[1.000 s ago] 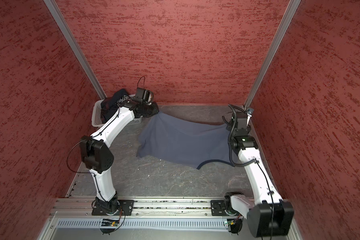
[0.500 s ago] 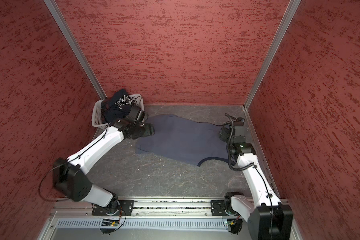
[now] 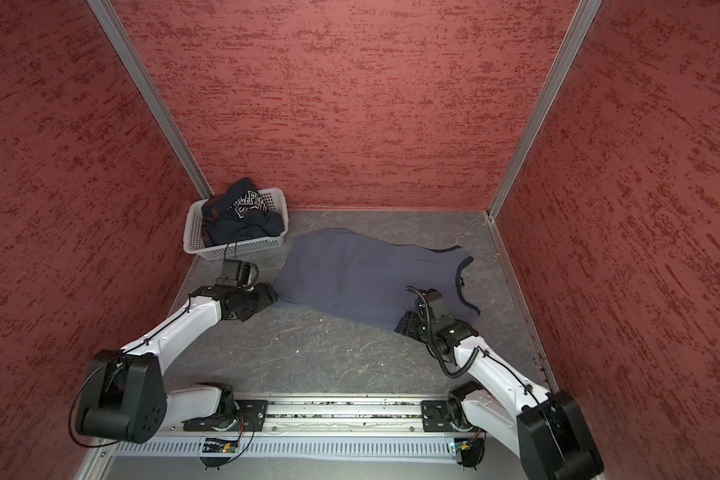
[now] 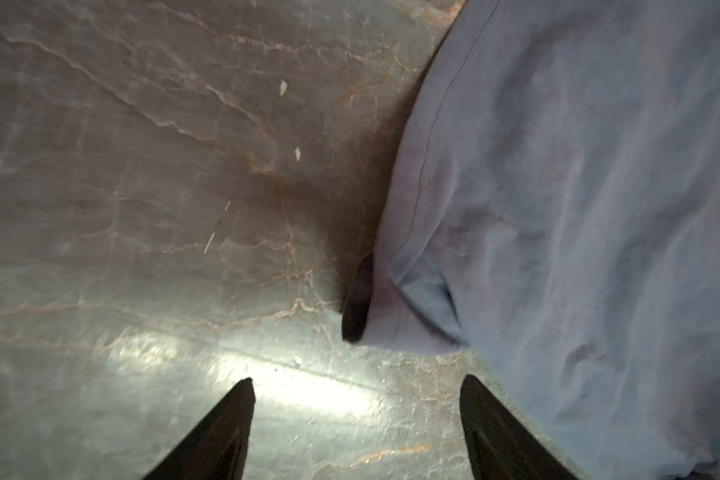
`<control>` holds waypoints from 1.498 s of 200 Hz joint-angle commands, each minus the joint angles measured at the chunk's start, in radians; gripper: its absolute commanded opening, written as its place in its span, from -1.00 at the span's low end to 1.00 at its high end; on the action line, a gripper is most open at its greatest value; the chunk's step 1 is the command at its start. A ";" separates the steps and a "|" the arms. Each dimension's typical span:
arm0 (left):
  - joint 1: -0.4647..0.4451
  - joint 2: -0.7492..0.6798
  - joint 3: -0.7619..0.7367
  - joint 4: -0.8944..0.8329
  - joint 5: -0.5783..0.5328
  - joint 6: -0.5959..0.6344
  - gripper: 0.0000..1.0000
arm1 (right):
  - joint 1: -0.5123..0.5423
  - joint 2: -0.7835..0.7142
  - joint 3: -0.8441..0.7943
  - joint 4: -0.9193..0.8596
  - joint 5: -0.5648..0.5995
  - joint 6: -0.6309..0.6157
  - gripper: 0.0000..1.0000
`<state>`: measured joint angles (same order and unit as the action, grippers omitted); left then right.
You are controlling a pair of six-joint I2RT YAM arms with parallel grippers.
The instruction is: Fold and stack the tank tops
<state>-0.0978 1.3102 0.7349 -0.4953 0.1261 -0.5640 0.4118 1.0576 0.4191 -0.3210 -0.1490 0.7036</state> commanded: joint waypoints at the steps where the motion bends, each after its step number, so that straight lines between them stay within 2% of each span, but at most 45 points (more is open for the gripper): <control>1: 0.018 0.042 -0.002 0.108 0.066 0.009 0.49 | 0.031 0.050 -0.004 0.156 -0.030 0.066 0.22; 30: 0.018 0.088 -0.001 0.139 0.095 0.007 0.34 | 0.056 0.096 -0.012 0.209 -0.034 0.088 0.04; 53: 0.018 0.115 0.004 0.151 0.104 0.006 0.14 | 0.065 0.115 -0.011 0.231 -0.041 0.090 -0.22; 90: 0.017 0.140 0.010 0.164 0.111 0.006 -0.18 | 0.068 0.105 0.012 0.207 -0.013 0.078 -0.77; 120: 0.012 0.164 0.020 0.169 0.122 0.008 -0.41 | 0.068 0.061 0.033 0.168 0.030 0.068 -1.00; 153: 0.010 0.152 0.028 0.158 0.129 0.000 -0.91 | 0.068 0.009 0.071 0.098 0.083 0.049 -1.00; 166: 0.007 0.110 0.034 0.144 0.136 -0.006 -1.00 | 0.068 -0.038 0.105 0.020 0.125 0.027 -1.00; 187: 0.017 -0.004 0.063 0.084 0.209 -0.013 -1.00 | 0.068 -0.147 0.210 -0.171 0.248 -0.035 -1.00; 215: 0.017 -0.232 0.106 -0.023 0.113 0.018 -1.00 | 0.064 -0.267 0.367 -0.362 0.406 -0.120 -1.00; 239: 0.021 -0.320 0.117 -0.020 0.067 0.021 -1.00 | 0.053 -0.226 0.481 -0.391 0.440 -0.178 -1.00; 266: 0.022 -0.153 0.193 -0.038 0.078 0.020 -1.00 | -0.020 -0.069 0.548 -0.285 0.383 -0.248 -1.00; 283: 0.017 -0.033 0.237 -0.035 0.102 0.027 -1.00 | -0.109 0.058 0.554 -0.188 0.215 -0.271 -1.00; 299: 0.011 0.064 0.269 -0.031 0.123 0.038 -1.00 | -0.155 0.167 0.556 -0.128 0.109 -0.278 -1.00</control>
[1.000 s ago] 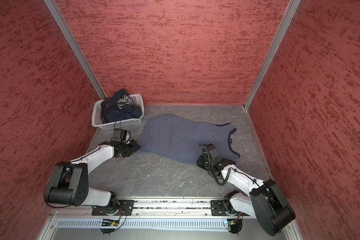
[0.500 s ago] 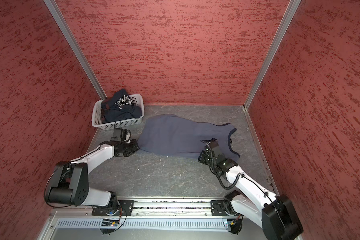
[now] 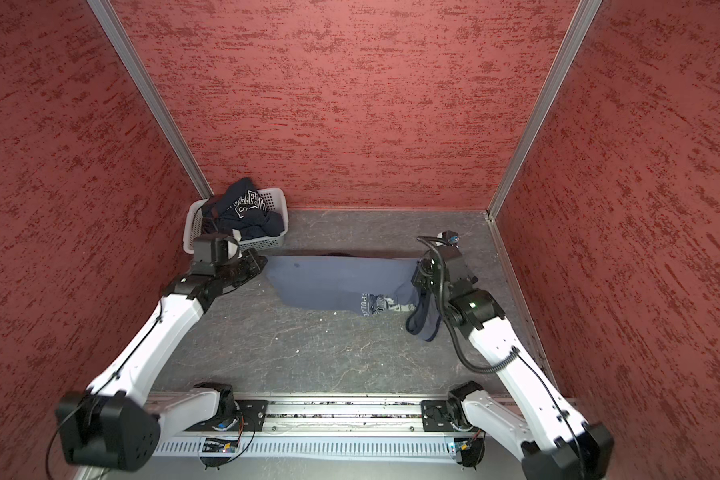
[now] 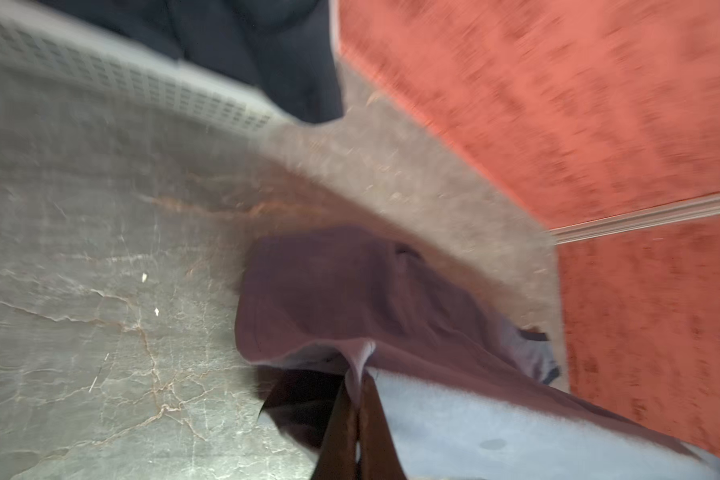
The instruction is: Fold and stack the tank tops
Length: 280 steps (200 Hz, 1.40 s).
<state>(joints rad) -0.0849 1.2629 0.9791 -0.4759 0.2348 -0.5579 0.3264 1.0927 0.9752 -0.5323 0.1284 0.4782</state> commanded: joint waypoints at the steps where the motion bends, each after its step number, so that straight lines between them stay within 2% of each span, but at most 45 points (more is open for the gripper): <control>1: -0.003 0.116 0.029 -0.051 0.015 0.033 -1.00 | -0.071 0.139 0.000 0.088 -0.174 -0.054 -1.00; 15: -0.009 0.193 0.062 -0.062 0.024 0.037 -1.00 | -0.087 0.229 0.003 0.128 -0.219 -0.062 -1.00; 38: -0.012 0.297 0.101 -0.054 0.028 0.036 -1.00 | -0.117 0.328 -0.005 0.180 -0.251 -0.068 -0.43; 58: -0.013 0.359 0.125 -0.041 0.031 0.036 -1.00 | -0.149 0.352 -0.023 0.205 -0.291 -0.070 -0.17; 79: -0.013 0.389 0.134 -0.029 0.034 0.036 -1.00 | -0.150 0.295 -0.084 0.257 -0.361 -0.069 0.03; 105: -0.013 0.394 0.125 -0.015 0.037 0.038 -1.00 | -0.149 0.233 -0.154 0.314 -0.443 -0.051 0.10; 129: -0.013 0.387 0.108 -0.002 0.037 0.036 -1.00 | -0.136 0.244 -0.174 0.372 -0.511 -0.040 0.10; 180: -0.013 0.381 0.084 0.014 0.046 0.031 -1.00 | -0.091 0.458 -0.057 0.389 -0.486 -0.061 0.04; 226: -0.012 0.372 0.078 0.012 0.047 0.035 -1.00 | -0.067 0.569 0.006 0.395 -0.488 -0.074 -0.11; 252: -0.012 0.374 0.076 0.021 0.059 0.031 -1.00 | -0.059 0.597 0.012 0.396 -0.508 -0.073 -0.31; 280: -0.012 0.376 0.078 0.025 0.074 0.029 -1.00 | -0.058 0.528 -0.016 0.370 -0.472 -0.072 -0.77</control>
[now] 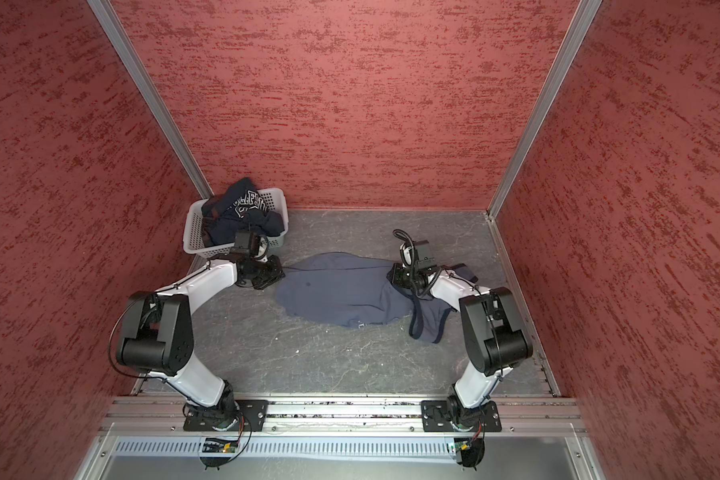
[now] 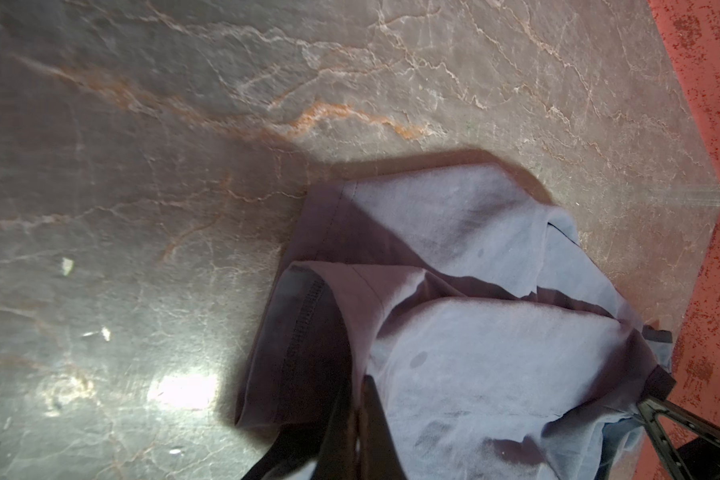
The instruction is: Fold and stack the tank tops
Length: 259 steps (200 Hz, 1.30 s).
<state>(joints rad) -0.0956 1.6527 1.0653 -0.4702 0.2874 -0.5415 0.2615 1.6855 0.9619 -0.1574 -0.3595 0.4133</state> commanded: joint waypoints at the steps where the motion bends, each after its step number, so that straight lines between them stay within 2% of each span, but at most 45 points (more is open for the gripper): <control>1: -0.001 -0.013 -0.008 0.019 0.023 0.012 -1.00 | 0.007 -0.069 -0.005 -0.007 0.020 -0.007 -0.79; 19: -0.005 -0.007 0.002 0.020 0.028 0.011 -1.00 | 0.004 -0.177 -0.051 -0.048 0.105 -0.007 -1.00; 40: -0.014 0.020 0.034 0.017 0.012 0.012 -0.96 | -0.021 -0.297 -0.107 -0.085 0.170 0.000 -1.00; 63: -0.020 0.076 0.081 0.022 -0.014 0.015 -0.90 | -0.042 -0.352 -0.143 -0.105 0.185 0.000 -1.00; 86: -0.021 0.108 0.104 0.019 -0.034 0.021 -0.54 | -0.051 -0.355 -0.158 -0.096 0.162 0.003 -1.00; 112: -0.012 0.061 0.064 0.034 -0.038 0.054 -0.09 | -0.051 -0.350 -0.163 -0.076 0.142 0.013 -1.00; 142: 0.025 -0.037 -0.044 0.096 0.009 0.101 0.12 | -0.052 -0.339 -0.166 -0.069 0.139 0.009 -1.00; 182: 0.045 -0.077 -0.153 0.139 0.072 0.120 0.14 | -0.052 -0.336 -0.174 -0.061 0.137 0.009 -1.00; 208: 0.040 -0.057 -0.185 0.153 0.086 0.106 -0.06 | -0.053 -0.337 -0.176 -0.062 0.136 0.007 -1.00; 232: 0.033 -0.038 -0.194 0.148 0.074 0.097 -0.11 | -0.052 -0.342 -0.173 -0.072 0.142 0.004 -1.00; 259: 0.024 -0.023 -0.197 0.162 0.082 0.092 -0.27 | -0.053 -0.343 -0.176 -0.073 0.145 0.005 -1.00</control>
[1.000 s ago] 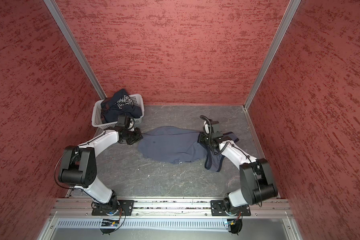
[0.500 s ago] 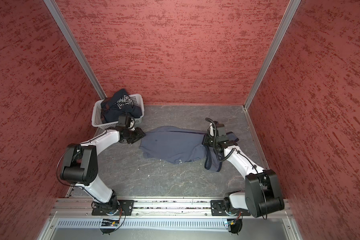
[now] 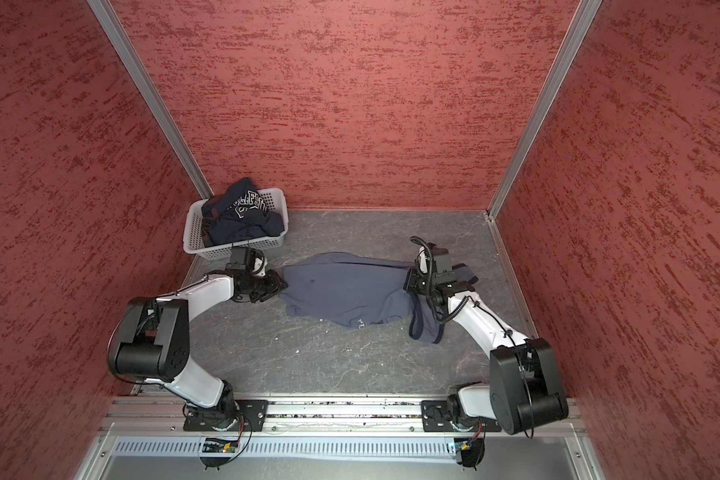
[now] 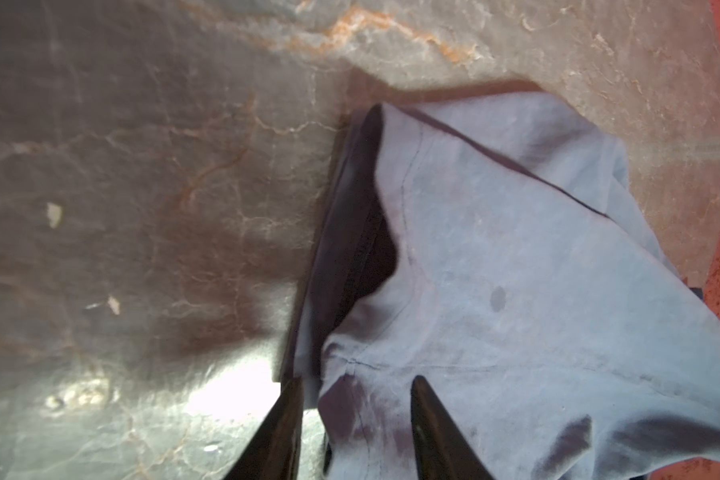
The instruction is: Fold and stack the tank tops
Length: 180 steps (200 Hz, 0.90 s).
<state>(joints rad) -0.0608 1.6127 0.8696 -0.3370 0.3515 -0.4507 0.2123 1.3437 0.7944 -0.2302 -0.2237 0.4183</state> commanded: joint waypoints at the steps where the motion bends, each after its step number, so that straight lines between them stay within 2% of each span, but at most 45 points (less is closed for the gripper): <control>1: -0.011 0.018 -0.001 0.029 0.018 0.001 -0.27 | -0.003 -0.002 -0.009 0.001 0.009 0.000 -1.00; 39: -0.030 0.023 0.006 0.034 0.015 -0.006 -0.41 | -0.004 0.001 -0.014 0.004 0.007 0.003 -1.00; 121: -0.052 0.076 0.023 0.022 -0.015 -0.029 -0.37 | -0.005 -0.017 -0.010 -0.018 0.023 -0.009 -1.00; 151: -0.050 0.075 0.022 0.023 -0.025 -0.036 -0.54 | -0.007 -0.028 -0.008 -0.027 0.033 -0.013 -1.00; 180: -0.047 0.025 0.008 0.027 -0.052 -0.052 -0.85 | -0.010 -0.067 -0.001 -0.055 0.071 -0.013 -1.00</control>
<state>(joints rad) -0.1085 1.6775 0.8791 -0.3210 0.3347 -0.4934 0.2111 1.3327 0.7887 -0.2462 -0.2081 0.4164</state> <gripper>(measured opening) 0.111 0.052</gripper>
